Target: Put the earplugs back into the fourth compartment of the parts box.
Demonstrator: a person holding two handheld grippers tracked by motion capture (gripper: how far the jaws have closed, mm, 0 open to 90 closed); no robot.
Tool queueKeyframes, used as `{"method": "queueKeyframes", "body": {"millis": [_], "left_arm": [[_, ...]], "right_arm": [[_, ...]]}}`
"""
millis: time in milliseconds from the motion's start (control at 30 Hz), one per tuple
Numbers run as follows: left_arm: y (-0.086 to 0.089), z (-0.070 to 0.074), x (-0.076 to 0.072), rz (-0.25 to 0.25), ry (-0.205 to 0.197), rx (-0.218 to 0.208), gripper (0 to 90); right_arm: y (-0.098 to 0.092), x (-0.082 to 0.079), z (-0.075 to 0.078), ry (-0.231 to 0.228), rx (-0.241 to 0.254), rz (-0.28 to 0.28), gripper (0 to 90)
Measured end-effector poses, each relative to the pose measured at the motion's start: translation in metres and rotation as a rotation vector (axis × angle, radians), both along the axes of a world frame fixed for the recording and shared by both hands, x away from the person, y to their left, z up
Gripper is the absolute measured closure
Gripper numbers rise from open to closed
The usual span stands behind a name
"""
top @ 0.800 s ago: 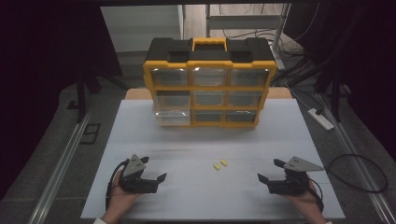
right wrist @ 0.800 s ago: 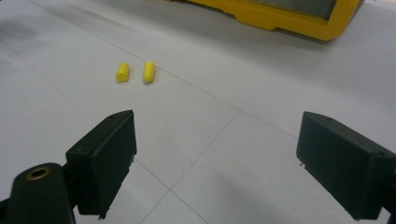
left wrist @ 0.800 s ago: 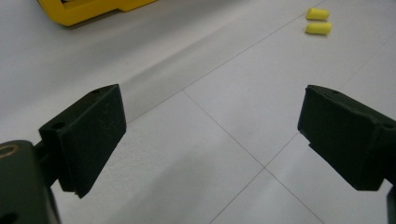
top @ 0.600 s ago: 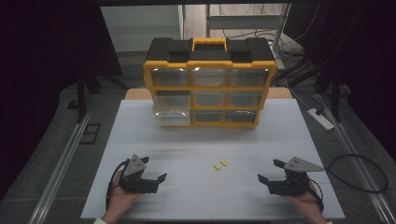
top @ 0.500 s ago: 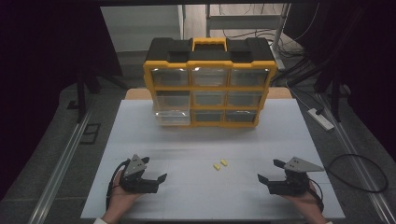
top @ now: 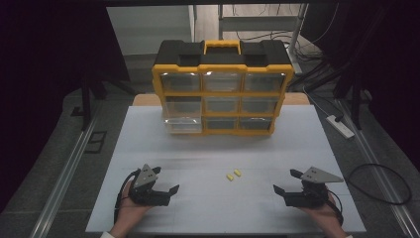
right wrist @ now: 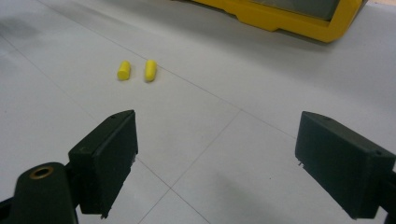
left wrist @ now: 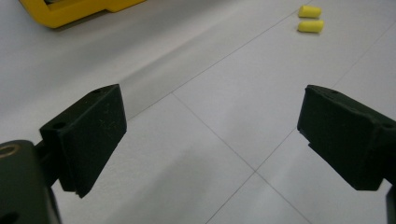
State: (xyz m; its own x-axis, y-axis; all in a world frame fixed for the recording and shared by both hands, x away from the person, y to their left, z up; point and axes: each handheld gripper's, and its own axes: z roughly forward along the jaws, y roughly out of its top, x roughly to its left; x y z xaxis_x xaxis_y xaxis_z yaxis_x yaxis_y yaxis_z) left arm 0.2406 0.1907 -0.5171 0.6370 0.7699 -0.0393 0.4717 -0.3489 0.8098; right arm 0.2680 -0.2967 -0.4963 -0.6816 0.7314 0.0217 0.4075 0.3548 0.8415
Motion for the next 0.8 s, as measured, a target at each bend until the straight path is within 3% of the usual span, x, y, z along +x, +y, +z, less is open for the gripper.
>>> {"method": "queueKeyframes", "body": {"millis": [467,667,800], "left_arm": [[-0.021,0.007,0.008,-0.031,-0.012,0.015,8.0],[-0.039,0.008,0.011,-0.076,-0.018,0.038,8.1],[-0.041,0.01,0.013,-0.077,-0.013,0.021,8.2]], "right_arm": [[0.001,0.001,-0.001,0.002,-0.007,-0.001,14.3],[0.001,0.001,-0.001,0.005,-0.017,0.001,14.8],[0.002,0.001,-0.002,0.009,-0.019,0.0,15.0]]}}
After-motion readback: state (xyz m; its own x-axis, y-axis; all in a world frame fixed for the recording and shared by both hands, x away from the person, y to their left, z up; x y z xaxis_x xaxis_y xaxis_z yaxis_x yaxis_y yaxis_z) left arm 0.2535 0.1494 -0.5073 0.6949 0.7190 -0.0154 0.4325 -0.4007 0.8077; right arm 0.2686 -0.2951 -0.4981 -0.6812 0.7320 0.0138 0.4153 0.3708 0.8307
